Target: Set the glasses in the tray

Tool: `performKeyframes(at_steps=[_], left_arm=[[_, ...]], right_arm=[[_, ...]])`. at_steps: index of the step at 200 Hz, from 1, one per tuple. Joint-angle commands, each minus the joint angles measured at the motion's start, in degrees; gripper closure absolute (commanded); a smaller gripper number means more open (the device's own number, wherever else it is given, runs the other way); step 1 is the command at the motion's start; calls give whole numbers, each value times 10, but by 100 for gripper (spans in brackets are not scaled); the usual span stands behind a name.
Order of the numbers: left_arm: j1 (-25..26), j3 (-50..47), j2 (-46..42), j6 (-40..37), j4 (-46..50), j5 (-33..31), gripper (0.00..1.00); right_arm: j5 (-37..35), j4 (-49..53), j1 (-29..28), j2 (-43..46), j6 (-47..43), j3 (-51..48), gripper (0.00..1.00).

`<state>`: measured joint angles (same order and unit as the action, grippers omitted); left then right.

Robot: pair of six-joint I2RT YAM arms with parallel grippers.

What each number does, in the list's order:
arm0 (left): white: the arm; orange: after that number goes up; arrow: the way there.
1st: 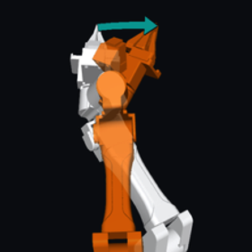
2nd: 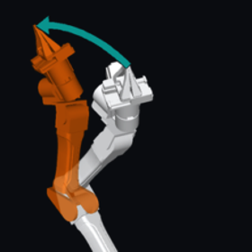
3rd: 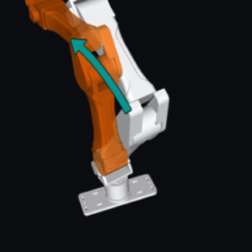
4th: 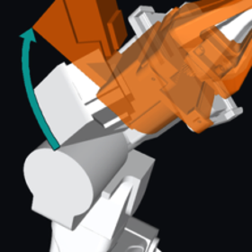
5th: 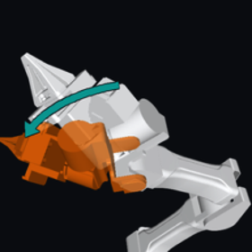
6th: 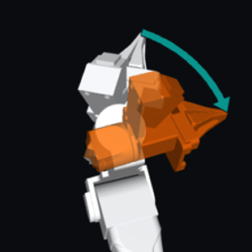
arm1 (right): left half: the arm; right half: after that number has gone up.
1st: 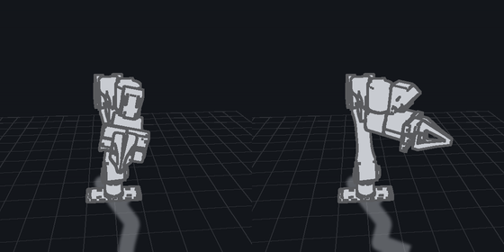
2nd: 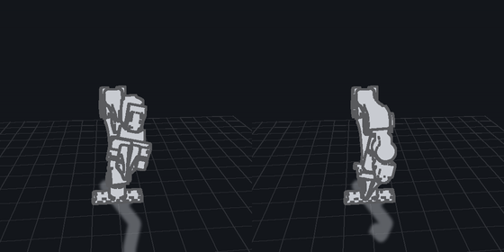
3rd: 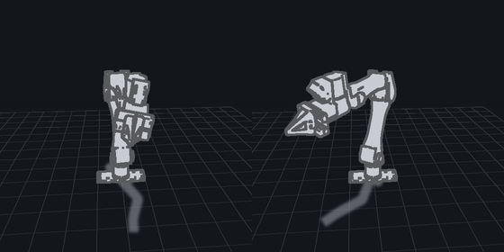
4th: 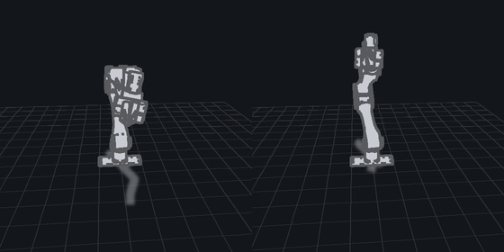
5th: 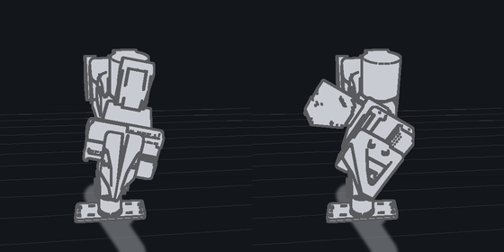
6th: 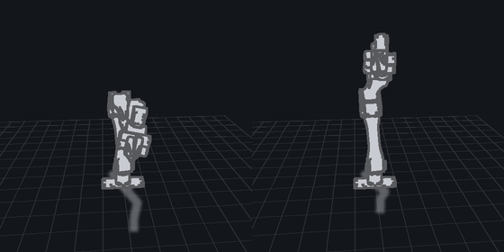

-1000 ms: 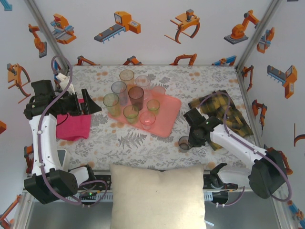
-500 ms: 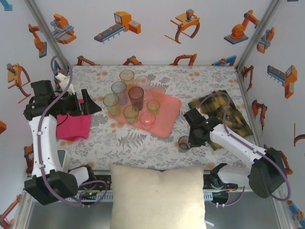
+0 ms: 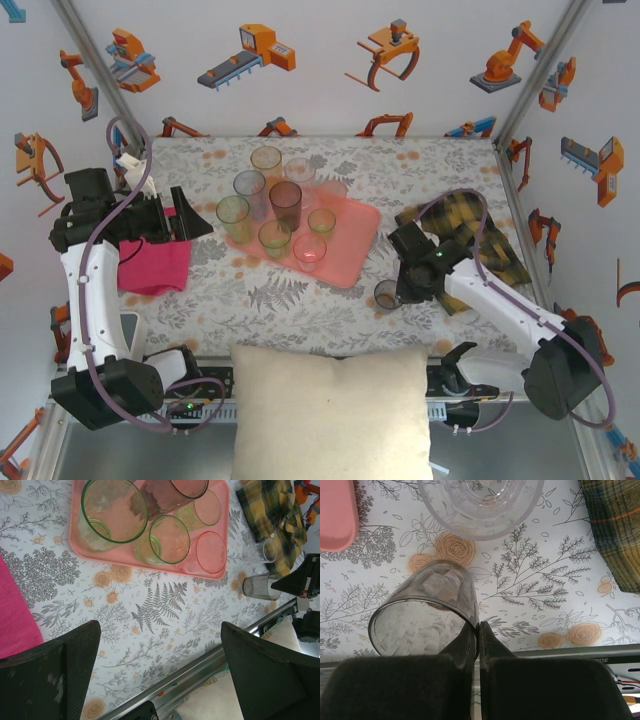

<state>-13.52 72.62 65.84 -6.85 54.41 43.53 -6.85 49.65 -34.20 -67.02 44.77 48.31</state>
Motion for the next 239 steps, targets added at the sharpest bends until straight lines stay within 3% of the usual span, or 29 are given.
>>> performKeyframes(at_steps=[1, 121, 239], left_arm=[[1, -3, -15, 4, -7, 7, 3], [-4, -3, -26, 3, -5, 4, 3], [-4, -1, -29, 1, -1, 5, 3]], right_arm=[[-2, 20, 4, 13, -17, 30, 97], [-5, 34, 4, -37, -68, 138, 97], [48, -67, 3, -174, -92, 203, 96]])
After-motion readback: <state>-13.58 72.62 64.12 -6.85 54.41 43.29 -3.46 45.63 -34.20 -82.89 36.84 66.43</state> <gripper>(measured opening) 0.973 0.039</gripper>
